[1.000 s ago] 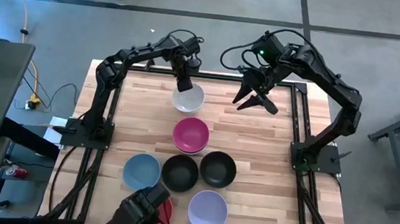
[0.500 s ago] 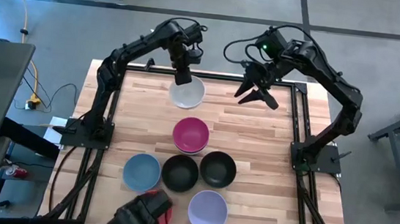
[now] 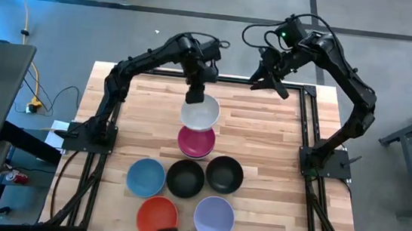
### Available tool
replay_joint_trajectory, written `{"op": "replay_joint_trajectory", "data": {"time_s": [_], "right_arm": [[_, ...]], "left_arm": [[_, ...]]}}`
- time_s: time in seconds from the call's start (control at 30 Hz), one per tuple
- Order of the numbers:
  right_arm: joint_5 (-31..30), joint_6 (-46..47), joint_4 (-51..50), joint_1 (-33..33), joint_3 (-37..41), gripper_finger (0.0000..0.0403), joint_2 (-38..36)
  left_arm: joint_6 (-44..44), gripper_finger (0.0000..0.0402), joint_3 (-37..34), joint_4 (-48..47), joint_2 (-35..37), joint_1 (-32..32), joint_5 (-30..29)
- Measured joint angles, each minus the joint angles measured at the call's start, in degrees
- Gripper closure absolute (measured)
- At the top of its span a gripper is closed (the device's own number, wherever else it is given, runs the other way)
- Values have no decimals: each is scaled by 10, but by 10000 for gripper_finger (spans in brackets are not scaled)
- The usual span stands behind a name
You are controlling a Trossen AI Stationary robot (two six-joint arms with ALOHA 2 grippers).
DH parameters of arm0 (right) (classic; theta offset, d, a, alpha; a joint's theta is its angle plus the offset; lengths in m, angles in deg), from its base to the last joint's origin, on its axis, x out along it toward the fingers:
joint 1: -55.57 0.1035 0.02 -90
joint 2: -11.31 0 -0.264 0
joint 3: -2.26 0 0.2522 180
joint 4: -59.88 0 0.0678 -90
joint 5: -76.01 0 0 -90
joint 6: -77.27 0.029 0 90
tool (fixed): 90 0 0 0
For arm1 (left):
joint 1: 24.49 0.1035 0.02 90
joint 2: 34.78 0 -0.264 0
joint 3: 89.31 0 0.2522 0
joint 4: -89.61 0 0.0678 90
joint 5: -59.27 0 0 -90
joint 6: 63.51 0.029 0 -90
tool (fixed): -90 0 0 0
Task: Nest bowls inside each other
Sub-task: Stack the white bowl on top of the pink bowl
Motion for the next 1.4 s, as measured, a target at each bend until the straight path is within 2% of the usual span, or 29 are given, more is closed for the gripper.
{"op": "replay_joint_trajectory", "data": {"time_s": [0.5,1.0,1.4], "right_arm": [[23,17,-11,-61,0,284,0],[39,-14,-71,-62,0,284,0],[47,-46,-77,-62,0,284,0]], "left_arm": [[-26,401,0,0,-17,-101,-34],[-29,401,-1,0,-65,-93,-44],[-26,401,-120,23,-62,-80,-33]]}}
